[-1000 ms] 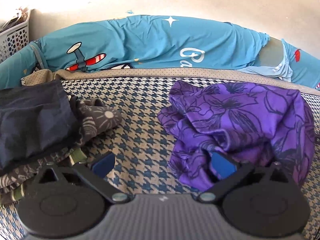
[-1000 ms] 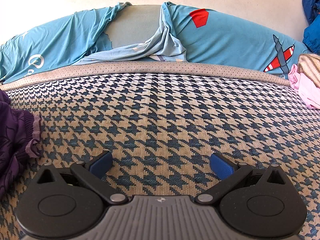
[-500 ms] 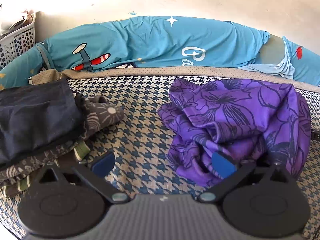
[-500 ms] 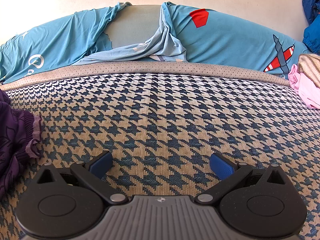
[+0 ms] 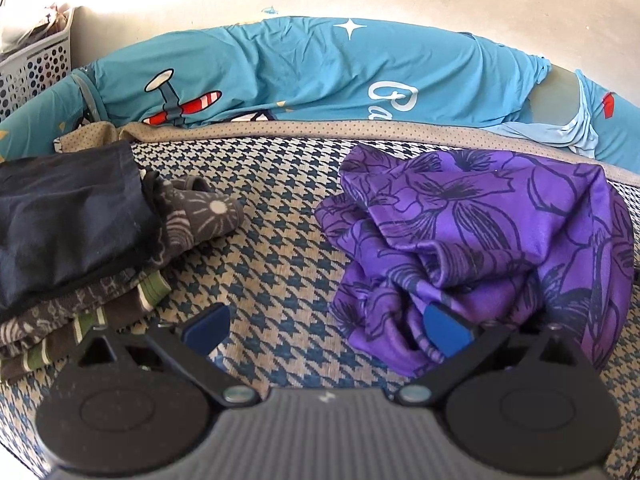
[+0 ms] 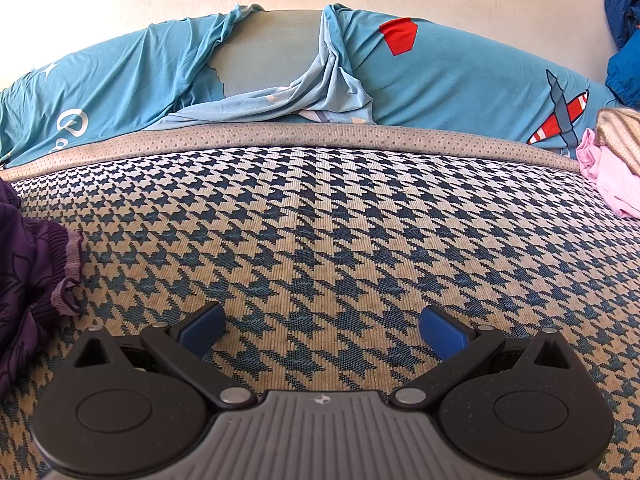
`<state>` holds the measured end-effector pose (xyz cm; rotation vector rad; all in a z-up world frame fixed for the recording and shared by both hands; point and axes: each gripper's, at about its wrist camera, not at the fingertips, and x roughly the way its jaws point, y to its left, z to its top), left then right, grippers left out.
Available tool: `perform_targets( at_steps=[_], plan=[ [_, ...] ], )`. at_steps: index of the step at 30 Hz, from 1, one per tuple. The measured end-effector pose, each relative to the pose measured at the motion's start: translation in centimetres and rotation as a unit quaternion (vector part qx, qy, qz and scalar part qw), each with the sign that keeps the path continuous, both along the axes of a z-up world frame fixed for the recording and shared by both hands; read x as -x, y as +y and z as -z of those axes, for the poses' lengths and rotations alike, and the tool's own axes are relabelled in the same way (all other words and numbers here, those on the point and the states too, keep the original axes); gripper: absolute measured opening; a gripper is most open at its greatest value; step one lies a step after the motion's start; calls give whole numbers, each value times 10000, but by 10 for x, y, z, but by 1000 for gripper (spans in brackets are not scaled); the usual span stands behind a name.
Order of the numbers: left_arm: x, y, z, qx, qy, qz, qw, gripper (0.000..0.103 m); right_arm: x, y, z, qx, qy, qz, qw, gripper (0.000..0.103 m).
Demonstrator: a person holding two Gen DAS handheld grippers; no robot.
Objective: Fold clothes
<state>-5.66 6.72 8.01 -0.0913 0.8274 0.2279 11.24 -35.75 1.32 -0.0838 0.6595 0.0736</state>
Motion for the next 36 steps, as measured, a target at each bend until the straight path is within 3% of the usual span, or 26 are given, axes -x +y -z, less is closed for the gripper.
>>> perform_targets(
  at_steps=[13,21,32,36],
  plan=[
    [2,6,5,141,29,-37,9999,103,4,1,-4,-11,108,11,9999,103],
    [13,5,17,403,131,-273,9987,103,16,13,-10,1,599,294,9978,103],
    [39,-2,25,571,105,-456,9973,103,42,29,-28,24,1073,-149,9941,103],
    [50,-7,30,610,214,-493,9967,103,60,39,-36,20,972,-298,9948,103]
  ],
)
